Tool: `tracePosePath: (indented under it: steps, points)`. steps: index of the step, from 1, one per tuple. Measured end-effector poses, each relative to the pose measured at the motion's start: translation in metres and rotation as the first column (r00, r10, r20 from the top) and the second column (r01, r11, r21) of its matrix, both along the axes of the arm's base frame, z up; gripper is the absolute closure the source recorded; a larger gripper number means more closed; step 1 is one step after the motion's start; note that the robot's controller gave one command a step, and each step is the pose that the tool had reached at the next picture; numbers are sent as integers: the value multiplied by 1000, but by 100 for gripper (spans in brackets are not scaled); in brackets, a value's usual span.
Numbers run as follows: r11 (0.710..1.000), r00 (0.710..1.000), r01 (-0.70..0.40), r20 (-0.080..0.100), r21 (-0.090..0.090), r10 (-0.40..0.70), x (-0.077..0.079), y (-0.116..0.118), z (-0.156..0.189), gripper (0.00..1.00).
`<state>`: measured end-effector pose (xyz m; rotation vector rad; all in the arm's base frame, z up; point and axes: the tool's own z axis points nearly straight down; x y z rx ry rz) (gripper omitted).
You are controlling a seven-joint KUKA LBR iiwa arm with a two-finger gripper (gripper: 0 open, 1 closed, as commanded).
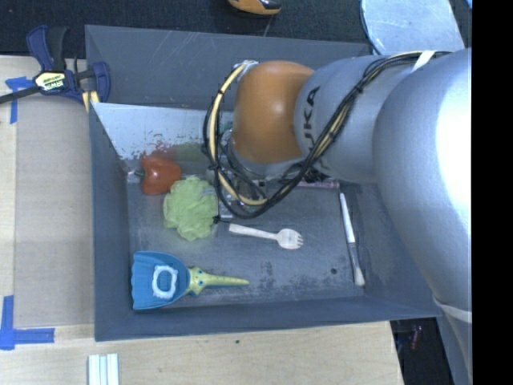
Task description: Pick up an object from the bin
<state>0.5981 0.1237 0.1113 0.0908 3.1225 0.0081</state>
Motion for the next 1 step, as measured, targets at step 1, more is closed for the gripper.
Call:
tracePosePath:
  steps: [1]
  points:
    - [994, 994, -112, 1, -6, 112, -8, 18, -40, 0]
